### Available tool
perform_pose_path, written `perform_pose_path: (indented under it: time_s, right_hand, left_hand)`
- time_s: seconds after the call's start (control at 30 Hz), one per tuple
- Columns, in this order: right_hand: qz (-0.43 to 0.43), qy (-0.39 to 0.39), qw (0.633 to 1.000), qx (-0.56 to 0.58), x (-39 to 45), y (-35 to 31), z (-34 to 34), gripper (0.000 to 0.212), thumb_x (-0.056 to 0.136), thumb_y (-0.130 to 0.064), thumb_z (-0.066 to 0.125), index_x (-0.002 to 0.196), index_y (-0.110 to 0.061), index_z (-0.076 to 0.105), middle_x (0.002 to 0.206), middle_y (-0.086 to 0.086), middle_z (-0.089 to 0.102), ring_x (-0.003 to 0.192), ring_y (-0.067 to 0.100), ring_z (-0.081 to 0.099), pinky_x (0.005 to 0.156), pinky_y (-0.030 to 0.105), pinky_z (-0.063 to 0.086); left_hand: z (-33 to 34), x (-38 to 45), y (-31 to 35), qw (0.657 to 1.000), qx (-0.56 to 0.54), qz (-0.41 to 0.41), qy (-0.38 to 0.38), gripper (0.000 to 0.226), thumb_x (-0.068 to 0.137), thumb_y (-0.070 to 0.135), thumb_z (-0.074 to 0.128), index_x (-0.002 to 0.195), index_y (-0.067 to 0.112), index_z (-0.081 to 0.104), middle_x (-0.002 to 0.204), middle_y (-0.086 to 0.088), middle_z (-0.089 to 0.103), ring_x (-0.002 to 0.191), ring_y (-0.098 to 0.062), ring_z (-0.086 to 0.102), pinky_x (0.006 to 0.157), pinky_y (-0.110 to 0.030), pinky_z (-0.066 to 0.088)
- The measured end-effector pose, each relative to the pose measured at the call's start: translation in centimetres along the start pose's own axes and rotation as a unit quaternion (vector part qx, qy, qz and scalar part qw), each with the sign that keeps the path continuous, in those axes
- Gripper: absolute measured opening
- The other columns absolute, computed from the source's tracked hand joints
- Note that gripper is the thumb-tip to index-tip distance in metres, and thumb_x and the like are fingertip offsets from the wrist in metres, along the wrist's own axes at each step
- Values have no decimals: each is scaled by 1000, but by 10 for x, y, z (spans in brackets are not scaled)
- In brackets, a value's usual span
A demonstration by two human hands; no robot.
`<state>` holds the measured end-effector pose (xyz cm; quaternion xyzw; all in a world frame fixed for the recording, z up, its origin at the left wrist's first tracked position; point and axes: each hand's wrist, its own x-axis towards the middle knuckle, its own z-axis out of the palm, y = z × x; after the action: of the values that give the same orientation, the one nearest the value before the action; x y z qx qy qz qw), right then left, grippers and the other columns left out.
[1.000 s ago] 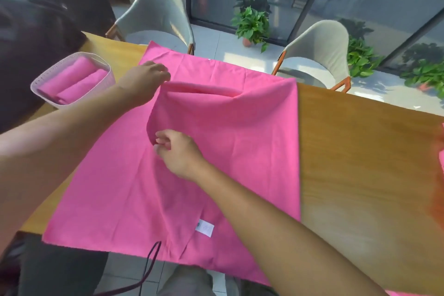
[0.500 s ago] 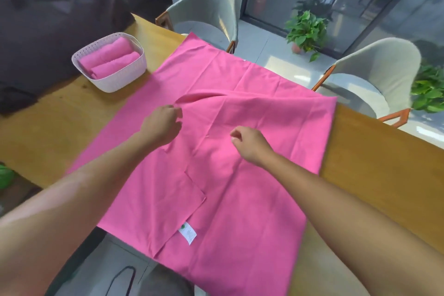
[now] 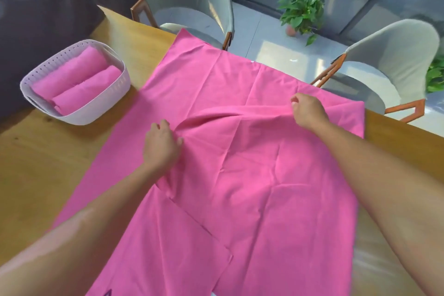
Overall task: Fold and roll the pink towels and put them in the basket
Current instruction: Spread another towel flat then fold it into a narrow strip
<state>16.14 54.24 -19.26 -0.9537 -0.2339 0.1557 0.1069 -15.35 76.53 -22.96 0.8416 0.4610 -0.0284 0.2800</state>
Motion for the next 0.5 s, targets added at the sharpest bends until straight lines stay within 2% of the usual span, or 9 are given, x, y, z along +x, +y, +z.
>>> perform_pose_path:
  time_s: [0.1,0.2,0.23,0.3,0.33,0.4,0.47,0.5]
  right_hand:
    - [33,-45,997,-47,24,4,13,34,100,-19,55,128,1,58,131,24,58,122,39,54,103,40,41]
    - [63,-63,994,-66,35,6,20,45,93,-36,66,119,1,62,124,23,58,116,39,55,100,41,44]
    - [70,-72,993,-62,37,6,21,46,91,-42,68,113,-1,65,116,20,61,111,37,58,95,40,46]
    - [77,-103,991,-49,38,7,19,41,86,-49,71,87,-9,65,88,9,63,93,33,61,82,37,45]
    - [77,-120,989,-44,38,8,18,40,86,-49,72,79,-10,65,78,5,62,88,31,61,83,38,46]
    - [69,-138,987,-37,35,9,13,34,86,-43,75,83,-9,72,81,3,66,91,29,63,97,47,46]
    - [50,-138,989,-27,31,12,6,29,84,-36,78,91,-9,73,88,4,68,91,26,62,98,46,46]
    - [39,-130,991,-11,29,12,2,26,83,-33,80,93,-10,73,86,2,67,87,23,60,91,40,47]
  left_hand:
    - [14,17,-5,1000,-2,9,-5,43,89,34,68,114,4,50,117,-23,53,107,-44,51,92,-53,43]
    - [22,34,-1,999,31,9,-6,54,88,52,67,114,6,54,120,-20,53,112,-41,49,95,-51,40]
    - [23,38,1,999,48,8,-15,58,87,59,64,116,8,56,122,-18,53,115,-40,48,96,-50,39]
    - [22,45,6,995,90,34,-28,63,87,67,57,115,11,60,121,-16,54,116,-39,46,95,-50,38]
    - [22,46,9,992,111,59,-27,64,87,69,55,114,11,61,120,-16,55,114,-39,47,94,-49,37]
    - [20,48,15,986,125,110,-27,61,87,68,57,108,11,63,115,-14,59,111,-38,49,91,-47,38]
    - [16,50,23,990,32,124,-53,42,87,57,66,94,16,62,102,-9,64,102,-35,56,82,-44,41]
    - [13,51,27,990,-40,112,-77,33,86,50,71,84,19,57,90,-5,64,93,-33,59,73,-41,40]
